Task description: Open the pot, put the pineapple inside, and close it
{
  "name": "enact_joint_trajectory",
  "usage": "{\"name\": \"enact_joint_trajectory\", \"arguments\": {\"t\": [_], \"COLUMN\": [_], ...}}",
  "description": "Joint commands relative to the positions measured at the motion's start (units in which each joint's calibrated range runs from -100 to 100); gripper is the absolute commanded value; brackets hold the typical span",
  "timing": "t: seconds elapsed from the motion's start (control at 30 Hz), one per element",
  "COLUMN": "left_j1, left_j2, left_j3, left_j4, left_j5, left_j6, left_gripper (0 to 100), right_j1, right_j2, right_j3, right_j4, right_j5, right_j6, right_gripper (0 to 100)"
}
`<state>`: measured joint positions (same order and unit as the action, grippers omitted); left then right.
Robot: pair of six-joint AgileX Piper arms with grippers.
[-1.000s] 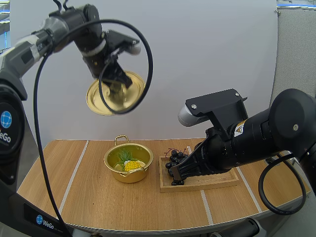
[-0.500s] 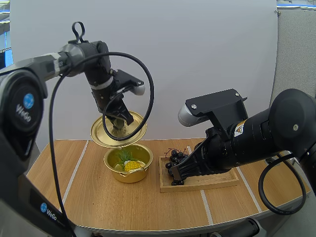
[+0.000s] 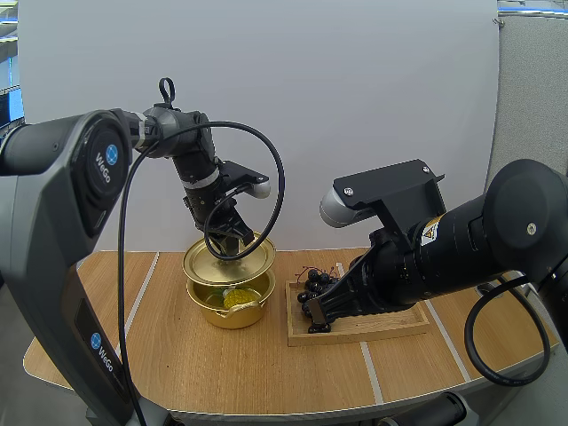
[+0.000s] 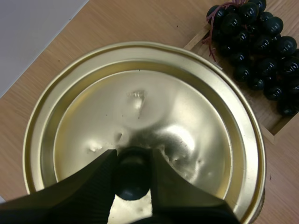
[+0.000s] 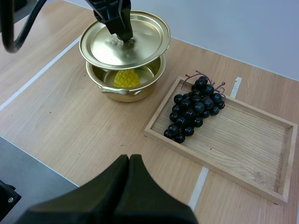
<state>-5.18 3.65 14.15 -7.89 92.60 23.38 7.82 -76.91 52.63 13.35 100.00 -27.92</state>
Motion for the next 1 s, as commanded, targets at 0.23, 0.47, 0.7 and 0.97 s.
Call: {"name": "enact_joint_trajectory", "arguments": {"t": [0.23, 0.47, 0.7, 0.97], "left_j1": [-0.11, -0.11, -0.11, -0.11], "left_j2": [0.26, 0.26, 1.47, 4.7], "left_j3": [1.45, 5.84, 6.45, 6.45], "left_j4": [-1.46, 0.26, -0.43, -0.71], "left_j5": [-3.84, -12.01, -13.26, -14.09], "left_j6": [0.73, 0.95, 0.95, 0.95], "left_gripper": [0, 0, 0, 0], "right_j1": [-0.28, -0.28, -0.28, -0.28], "right_j2": [-0.7, -0.7, -0.7, -0.7], "right_j3": [0.13, 0.13, 0.13, 0.13], "right_j4": [0.5, 0.61, 1.34, 1.34], "right_j5": [0.0, 0.0, 0.0, 0.0], "right_j6": [-0.39, -0.39, -0.39, -0.39], "right_gripper": [0, 0, 0, 0]}}
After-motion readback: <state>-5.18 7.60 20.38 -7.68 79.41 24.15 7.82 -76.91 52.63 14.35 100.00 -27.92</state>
